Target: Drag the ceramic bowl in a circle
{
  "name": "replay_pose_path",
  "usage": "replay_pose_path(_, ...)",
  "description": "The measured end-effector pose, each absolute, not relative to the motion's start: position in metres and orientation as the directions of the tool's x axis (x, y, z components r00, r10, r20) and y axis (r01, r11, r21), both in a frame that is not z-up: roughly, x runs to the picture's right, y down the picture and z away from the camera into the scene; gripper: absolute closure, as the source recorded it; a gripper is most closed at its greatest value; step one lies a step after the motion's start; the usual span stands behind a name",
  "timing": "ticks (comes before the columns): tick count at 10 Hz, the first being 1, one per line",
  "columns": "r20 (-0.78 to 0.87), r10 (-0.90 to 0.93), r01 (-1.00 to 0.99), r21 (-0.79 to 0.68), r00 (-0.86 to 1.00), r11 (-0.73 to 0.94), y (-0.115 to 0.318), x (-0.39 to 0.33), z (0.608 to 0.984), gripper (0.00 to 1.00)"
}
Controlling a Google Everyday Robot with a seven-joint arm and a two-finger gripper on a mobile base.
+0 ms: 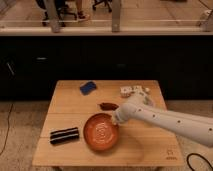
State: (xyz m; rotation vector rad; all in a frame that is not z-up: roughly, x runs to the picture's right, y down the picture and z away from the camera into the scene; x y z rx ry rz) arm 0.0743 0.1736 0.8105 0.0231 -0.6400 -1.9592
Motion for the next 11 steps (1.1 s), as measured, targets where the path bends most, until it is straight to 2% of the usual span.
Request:
replay_pose_path(4, 0.268, -0.869, 0.876, 0.374, -0.415, -0.303, 0.160, 0.118, 0.809, 0.96)
replay_pose_path(11, 0.243, -0.878, 0.894, 0.295, -0.412, -0.338, 0.102, 0.111, 0.832, 0.96)
